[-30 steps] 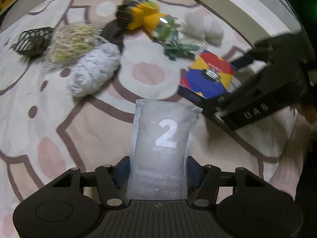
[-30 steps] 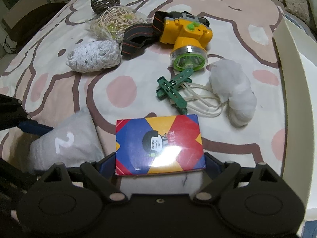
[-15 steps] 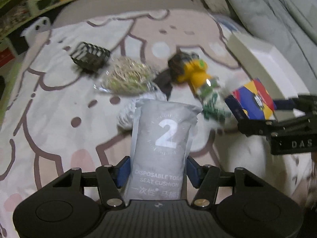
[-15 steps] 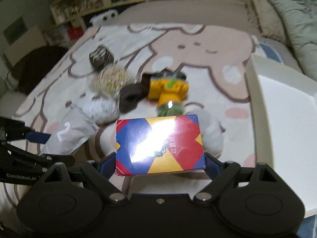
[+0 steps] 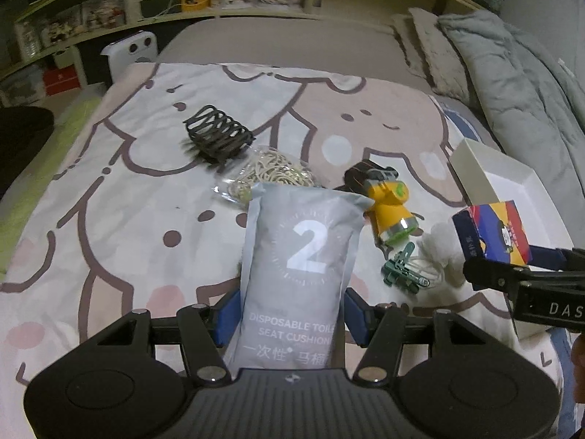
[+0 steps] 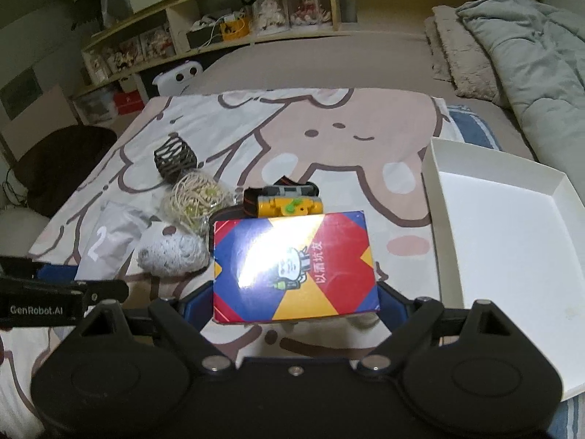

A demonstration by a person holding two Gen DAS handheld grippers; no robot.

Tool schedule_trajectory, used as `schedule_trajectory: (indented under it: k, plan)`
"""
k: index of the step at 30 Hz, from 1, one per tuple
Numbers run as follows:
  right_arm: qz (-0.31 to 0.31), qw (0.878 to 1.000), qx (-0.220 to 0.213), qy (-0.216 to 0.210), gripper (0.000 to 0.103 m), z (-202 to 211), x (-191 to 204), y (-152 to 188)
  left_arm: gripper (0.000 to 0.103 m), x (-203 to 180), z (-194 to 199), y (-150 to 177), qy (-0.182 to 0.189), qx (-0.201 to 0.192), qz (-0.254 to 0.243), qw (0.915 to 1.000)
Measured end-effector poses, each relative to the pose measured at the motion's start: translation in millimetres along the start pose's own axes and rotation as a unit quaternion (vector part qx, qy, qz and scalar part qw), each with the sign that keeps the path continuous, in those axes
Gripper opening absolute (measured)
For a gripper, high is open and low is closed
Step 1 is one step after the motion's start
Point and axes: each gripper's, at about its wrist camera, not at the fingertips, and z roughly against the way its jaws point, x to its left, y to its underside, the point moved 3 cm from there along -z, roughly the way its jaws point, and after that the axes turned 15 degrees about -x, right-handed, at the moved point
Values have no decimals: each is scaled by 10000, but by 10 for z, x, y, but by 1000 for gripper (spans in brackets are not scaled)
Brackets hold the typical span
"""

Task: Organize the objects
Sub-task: 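Lift the grey pack with the left gripper while the right lifts the card box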

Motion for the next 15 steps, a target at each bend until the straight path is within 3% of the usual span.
schedule_trajectory:
  k: [6,10,15]
  plan:
    - [89,9995,-276,95,90,114,-5,-75,60,-2,135,-78,-79,-223,73,9997]
    - [-186,9998,-67,-104,89,131,-55,-63,60,-57,192,-98,-46,-257,29,9997]
    - [-153,9996,239,3,89,71,-106,61,60,-127,233,-85,27,-263,-65,9996]
